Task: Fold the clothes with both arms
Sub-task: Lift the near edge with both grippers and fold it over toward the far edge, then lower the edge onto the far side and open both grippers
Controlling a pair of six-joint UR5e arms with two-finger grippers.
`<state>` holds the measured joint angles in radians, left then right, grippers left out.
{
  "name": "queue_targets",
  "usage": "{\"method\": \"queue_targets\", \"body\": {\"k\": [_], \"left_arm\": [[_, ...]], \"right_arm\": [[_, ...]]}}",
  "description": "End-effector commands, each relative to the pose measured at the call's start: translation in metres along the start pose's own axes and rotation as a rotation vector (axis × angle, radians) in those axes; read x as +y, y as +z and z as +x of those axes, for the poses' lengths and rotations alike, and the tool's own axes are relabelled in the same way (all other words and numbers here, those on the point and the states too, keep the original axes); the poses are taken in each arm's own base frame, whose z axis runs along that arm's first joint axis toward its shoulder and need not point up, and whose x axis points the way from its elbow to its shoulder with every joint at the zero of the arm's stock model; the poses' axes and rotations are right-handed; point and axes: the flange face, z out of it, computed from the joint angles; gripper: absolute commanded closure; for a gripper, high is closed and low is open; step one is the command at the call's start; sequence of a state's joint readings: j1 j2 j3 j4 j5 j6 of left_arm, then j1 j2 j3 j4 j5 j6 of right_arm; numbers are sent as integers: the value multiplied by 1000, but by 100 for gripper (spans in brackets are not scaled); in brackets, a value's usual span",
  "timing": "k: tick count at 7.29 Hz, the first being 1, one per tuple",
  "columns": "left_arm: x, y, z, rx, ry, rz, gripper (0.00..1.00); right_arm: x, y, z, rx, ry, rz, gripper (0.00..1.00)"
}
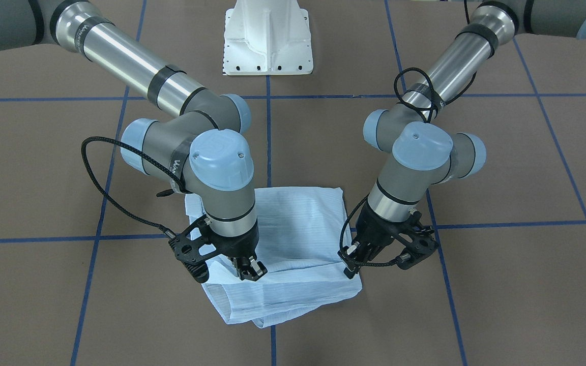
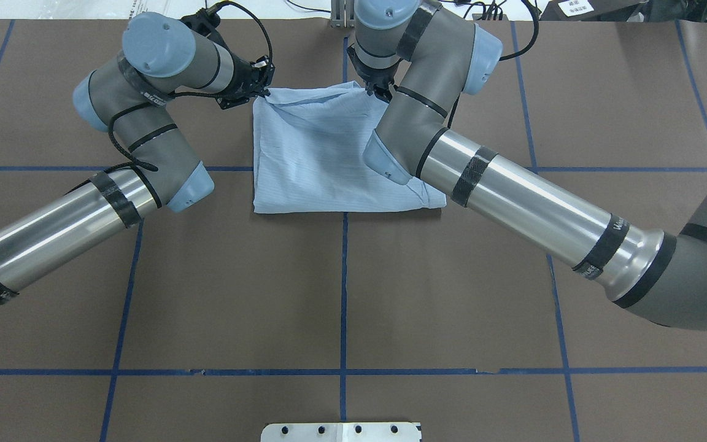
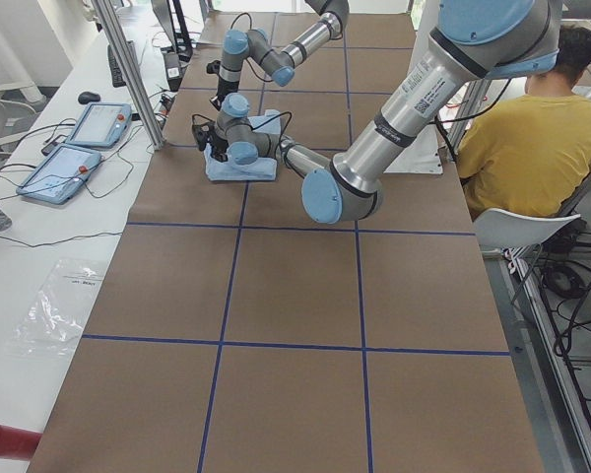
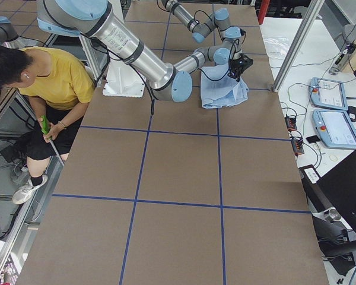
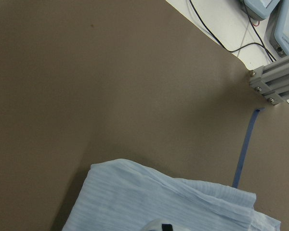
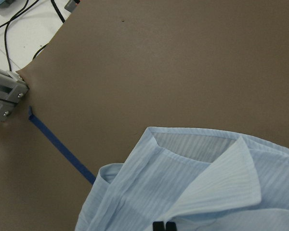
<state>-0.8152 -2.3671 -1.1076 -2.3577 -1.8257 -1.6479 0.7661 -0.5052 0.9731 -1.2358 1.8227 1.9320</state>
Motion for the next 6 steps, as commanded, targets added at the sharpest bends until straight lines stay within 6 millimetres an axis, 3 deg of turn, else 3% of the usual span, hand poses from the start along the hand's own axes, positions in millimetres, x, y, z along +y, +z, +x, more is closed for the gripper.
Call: {"method": "queue_targets", "body": {"k": [1, 2, 3, 5, 6], "left_arm": [[-23, 11, -17, 18, 47, 64, 55], [-27, 10, -17, 17, 98, 74, 24], [-30, 8, -17, 21, 98, 78, 0], [-53, -6, -17, 30, 130, 95, 0], [-64, -23, -30, 32, 253, 107, 0]], "right_arm": [[-15, 28, 5, -11, -45, -1, 25], [-21, 22, -1, -21, -95, 4, 0], [-39, 7, -12, -35, -116, -3, 0], [-94, -11, -11, -16, -203, -65, 0], [-142, -16, 24, 2, -238, -118, 0]]}}
